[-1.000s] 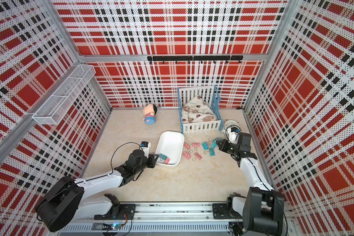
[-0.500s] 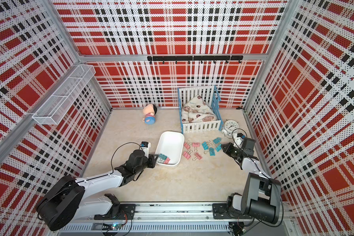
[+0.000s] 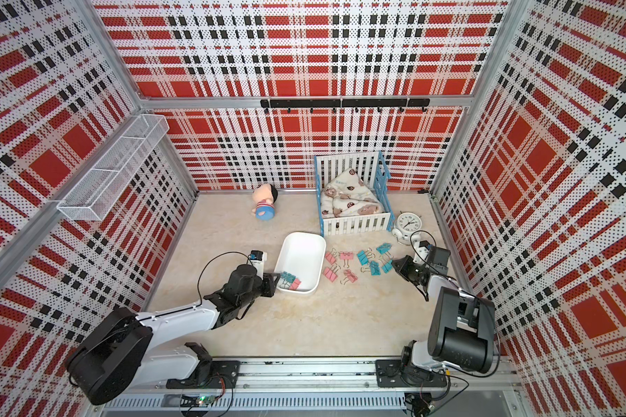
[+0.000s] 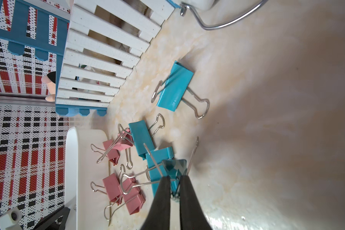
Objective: Take out the binder clips from the storage box
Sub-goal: Place the binder clip at the center of the board.
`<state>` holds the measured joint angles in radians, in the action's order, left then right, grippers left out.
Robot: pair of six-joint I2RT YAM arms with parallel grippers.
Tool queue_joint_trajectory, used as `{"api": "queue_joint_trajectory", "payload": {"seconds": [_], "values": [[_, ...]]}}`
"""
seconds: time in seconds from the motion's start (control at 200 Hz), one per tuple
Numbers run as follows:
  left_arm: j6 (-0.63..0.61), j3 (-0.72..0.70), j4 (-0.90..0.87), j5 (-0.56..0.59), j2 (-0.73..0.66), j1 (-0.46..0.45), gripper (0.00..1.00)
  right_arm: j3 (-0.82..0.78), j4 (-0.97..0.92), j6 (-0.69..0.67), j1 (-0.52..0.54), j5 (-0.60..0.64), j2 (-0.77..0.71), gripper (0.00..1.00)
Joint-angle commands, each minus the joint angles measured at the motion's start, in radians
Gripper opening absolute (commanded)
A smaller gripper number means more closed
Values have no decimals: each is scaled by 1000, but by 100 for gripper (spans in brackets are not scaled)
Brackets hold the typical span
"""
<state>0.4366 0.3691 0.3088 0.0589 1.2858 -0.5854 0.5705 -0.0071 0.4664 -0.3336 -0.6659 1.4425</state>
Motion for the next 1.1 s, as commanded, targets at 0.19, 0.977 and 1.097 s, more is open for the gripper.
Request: {"api": "queue_joint_trajectory", "payload": {"seconds": [0.19,0.977,1.097], "values": [[-26,35,18,-13,44,10,35,-8,-14,-19,-29,38,47,11],[-26,12,7,-2,-5,10,34,-3,-113,-22,-42,98,17,23],[-25,5,8,3,-13,10,34,27,-174,-23,-35,106,-77,26]]}}
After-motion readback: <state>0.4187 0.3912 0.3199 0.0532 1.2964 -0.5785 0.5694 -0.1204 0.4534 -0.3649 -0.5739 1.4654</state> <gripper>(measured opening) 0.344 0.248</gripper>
